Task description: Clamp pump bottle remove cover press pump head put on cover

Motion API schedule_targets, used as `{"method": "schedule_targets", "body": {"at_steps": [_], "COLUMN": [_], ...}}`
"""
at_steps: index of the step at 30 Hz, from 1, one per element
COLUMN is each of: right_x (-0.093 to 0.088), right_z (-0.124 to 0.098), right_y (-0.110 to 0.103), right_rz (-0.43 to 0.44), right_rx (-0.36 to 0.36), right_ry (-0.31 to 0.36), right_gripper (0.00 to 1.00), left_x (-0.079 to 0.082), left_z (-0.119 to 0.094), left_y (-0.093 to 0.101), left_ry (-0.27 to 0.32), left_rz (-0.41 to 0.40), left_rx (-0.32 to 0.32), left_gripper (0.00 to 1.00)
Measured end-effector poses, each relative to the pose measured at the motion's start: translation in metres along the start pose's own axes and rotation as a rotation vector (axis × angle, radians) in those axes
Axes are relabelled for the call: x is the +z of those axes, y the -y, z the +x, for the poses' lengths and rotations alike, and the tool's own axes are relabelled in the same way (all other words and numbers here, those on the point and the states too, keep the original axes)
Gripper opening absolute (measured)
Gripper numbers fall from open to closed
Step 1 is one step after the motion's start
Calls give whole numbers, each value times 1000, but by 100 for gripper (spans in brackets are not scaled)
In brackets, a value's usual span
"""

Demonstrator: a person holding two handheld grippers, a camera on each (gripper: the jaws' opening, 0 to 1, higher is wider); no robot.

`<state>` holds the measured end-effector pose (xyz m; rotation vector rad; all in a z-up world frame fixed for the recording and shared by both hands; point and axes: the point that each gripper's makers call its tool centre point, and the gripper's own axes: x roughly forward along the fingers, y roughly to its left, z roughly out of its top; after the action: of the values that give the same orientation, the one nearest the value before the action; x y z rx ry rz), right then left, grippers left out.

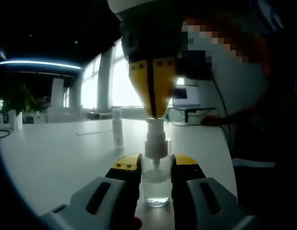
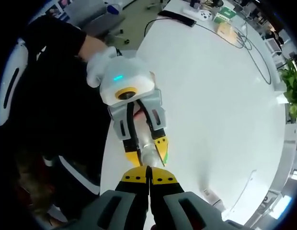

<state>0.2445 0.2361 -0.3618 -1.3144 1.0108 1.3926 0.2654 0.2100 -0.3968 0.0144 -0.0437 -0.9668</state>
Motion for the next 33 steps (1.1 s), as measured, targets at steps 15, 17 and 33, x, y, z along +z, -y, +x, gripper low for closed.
{"method": "schedule_targets", "body": {"at_steps": [15, 17, 33], "right_x": [1, 1, 1], "right_z": [0, 0, 0], "right_y": [-1, -2, -2], "right_rz": [-2, -1, -13], "right_rx": [0, 0, -1], "right_ry": [-5, -5, -19], "right_gripper": [0, 0, 0], "left_x": [-1, -1, 0], "left_z": [-1, -1, -1], "left_y": [-2, -2, 0], "left_ry": [-1, -1, -1], "left_rz": [1, 1, 2], "left_rx": [0, 0, 0], "left_gripper": [15, 15, 15]}}
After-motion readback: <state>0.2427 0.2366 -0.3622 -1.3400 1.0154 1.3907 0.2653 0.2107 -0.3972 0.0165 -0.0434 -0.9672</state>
